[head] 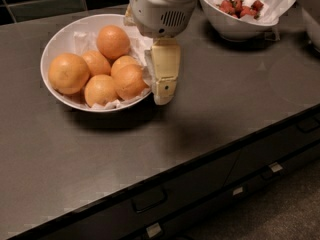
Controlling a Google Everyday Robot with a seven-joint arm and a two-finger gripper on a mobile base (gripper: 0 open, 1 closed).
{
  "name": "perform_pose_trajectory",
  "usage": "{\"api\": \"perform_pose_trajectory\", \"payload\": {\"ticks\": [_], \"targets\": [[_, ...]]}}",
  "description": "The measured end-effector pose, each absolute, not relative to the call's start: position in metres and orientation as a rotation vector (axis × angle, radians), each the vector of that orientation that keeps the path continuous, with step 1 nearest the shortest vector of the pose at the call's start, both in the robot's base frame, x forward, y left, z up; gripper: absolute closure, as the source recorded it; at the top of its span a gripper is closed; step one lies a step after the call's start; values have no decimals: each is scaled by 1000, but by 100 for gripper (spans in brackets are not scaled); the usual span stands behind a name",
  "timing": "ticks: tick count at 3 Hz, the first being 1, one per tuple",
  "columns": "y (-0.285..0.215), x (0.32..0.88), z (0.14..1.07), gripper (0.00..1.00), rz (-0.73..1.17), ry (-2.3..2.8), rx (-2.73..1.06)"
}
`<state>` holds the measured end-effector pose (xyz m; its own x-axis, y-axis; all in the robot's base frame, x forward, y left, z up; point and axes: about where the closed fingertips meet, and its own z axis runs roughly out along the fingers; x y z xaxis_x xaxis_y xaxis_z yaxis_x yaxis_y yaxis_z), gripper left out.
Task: Pick orange from white bowl
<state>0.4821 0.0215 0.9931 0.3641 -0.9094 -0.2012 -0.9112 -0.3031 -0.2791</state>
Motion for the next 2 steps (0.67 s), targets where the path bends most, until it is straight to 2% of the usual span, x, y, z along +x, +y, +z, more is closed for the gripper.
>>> {"api": "perform_pose_trajectory", "payload": {"ticks": [1,2], "targets": [[32,485,995,0,6,1565,-2294],[63,495,997,0,5,1481,-2362]]}}
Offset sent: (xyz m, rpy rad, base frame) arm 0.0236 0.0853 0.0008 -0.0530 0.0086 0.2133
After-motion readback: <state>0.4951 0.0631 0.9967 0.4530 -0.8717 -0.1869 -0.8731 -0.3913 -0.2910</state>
